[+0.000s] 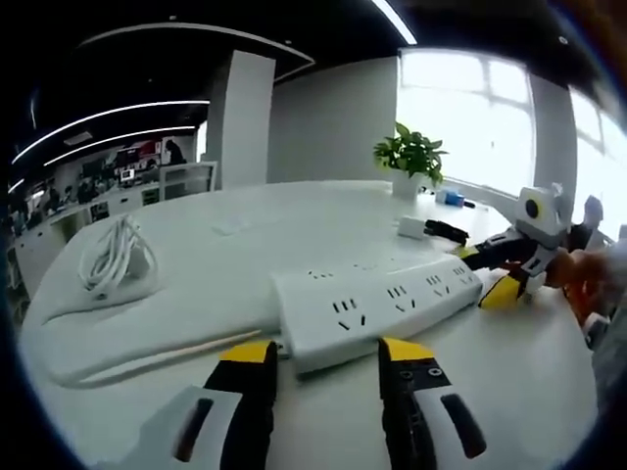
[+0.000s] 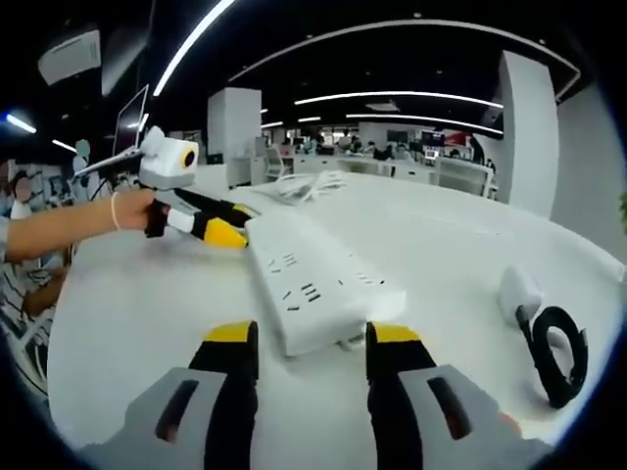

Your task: Straighten the power strip on the desk, plug the charger into it

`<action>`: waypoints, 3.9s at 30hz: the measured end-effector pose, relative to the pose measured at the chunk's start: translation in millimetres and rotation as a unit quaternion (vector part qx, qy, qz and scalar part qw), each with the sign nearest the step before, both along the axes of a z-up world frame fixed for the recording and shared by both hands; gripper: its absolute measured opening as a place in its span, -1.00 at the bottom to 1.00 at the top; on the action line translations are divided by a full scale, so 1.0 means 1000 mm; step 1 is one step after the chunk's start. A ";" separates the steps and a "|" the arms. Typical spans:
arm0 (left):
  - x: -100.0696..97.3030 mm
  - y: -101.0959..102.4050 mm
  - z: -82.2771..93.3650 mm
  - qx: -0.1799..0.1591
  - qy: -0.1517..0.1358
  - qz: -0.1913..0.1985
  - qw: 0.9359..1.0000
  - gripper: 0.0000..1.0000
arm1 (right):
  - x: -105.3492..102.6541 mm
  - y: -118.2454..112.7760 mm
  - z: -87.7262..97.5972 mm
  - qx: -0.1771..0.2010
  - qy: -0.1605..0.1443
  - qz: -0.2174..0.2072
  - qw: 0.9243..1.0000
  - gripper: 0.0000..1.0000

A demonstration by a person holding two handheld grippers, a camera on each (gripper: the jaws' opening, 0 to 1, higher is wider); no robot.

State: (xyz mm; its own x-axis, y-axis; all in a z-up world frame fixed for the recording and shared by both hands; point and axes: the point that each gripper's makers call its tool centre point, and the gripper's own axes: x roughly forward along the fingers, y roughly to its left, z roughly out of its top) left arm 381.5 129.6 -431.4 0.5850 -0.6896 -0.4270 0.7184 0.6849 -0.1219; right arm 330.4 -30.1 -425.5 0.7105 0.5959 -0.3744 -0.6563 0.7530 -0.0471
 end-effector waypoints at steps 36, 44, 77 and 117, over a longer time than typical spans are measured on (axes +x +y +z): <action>-0.001 -0.003 0.000 0.009 0.001 0.001 1.000 -0.32 | 0.017 -0.008 -0.004 -0.010 0.006 -0.005 1.000 -0.21; -0.001 -0.003 -0.001 0.010 0.001 0.002 1.000 -0.37 | 0.022 -0.010 -0.005 -0.011 0.006 0.000 1.000 -0.21; -0.005 -0.013 -0.001 0.005 -0.001 0.005 1.000 -0.47 | 0.041 -0.025 -0.006 -0.016 0.000 0.043 0.999 -0.18; -0.011 -0.023 0.000 0.002 -0.003 0.003 1.000 -0.49 | 0.064 -0.033 -0.006 -0.032 0.014 0.071 0.997 -0.11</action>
